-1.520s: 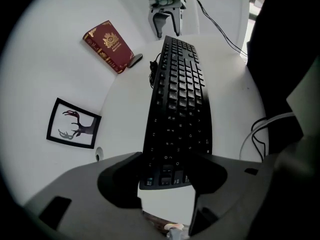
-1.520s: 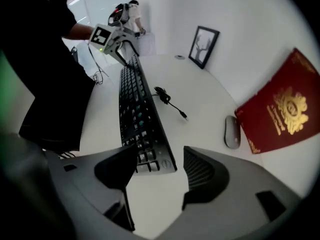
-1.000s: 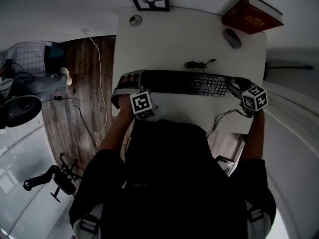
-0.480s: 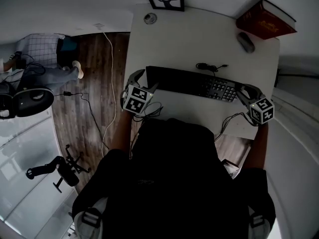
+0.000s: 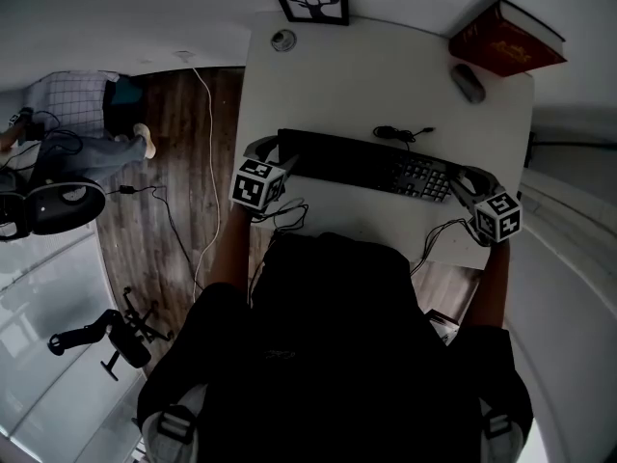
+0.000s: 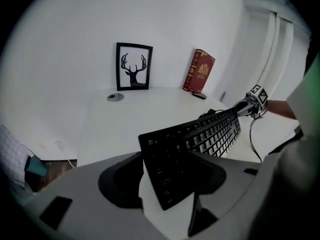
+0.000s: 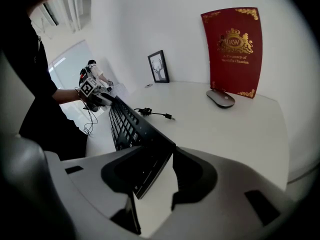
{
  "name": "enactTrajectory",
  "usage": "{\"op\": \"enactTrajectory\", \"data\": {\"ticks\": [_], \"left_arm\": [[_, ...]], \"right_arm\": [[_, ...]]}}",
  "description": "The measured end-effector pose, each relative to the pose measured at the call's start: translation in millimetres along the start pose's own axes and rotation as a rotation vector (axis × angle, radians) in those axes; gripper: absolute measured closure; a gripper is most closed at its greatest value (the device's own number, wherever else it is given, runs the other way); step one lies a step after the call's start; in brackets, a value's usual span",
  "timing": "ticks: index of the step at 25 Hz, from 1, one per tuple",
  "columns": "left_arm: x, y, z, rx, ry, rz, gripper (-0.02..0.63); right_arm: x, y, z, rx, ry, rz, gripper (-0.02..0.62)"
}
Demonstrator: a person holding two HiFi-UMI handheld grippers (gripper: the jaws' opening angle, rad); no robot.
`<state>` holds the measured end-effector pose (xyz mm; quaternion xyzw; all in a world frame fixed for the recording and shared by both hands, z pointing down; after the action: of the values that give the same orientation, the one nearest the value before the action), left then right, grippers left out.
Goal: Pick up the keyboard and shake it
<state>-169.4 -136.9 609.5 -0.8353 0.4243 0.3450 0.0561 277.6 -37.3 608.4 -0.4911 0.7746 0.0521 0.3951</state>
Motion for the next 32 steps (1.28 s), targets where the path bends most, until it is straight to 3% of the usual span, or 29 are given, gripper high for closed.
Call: {"op": "enactTrajectory", "data": {"ticks": [3,7,11,18,22,32], "left_arm": [[-2,3,-2,-0.039,-0.01,0.034,0.362],[-5,8,-3,-0.099,-0.014,0.152,0.365],[-6,9,-4,-0.118,-0.04,0.17,0.365],[-10,14,-7,-0.26,-0.068,0.24,0.387],[-10,14,-7,-0.267,-0.076,0.235,0.391],[-9,7,-2,-0.192,-0.103,0.206,0.394]], "right_arm": [[-6,1,0,-0.001,-0.008,-0.028,0.417],[-10,3,0,0.008,-0.011,-0.035,0.417],[-10,3,0,0.009,-0.013,-0.031,0.416],[-12,5,1,0.005,-0.029,-0.022,0.416],[-11,4,1,-0.001,-0.033,-0.012,0.416],[-6,8,5,-0.041,-0.057,-0.013,0.414]]}}
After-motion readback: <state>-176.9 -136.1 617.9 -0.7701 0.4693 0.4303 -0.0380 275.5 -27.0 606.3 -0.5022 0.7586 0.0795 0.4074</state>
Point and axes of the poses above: the fingertips, and each gripper's own axes: z backward along the fingers, y to its left, x out of its top, the point moved 7 cm from there along z, backward along the fingers, and after that the axes turned 6 degrees about -y, right-handed, at the moved point
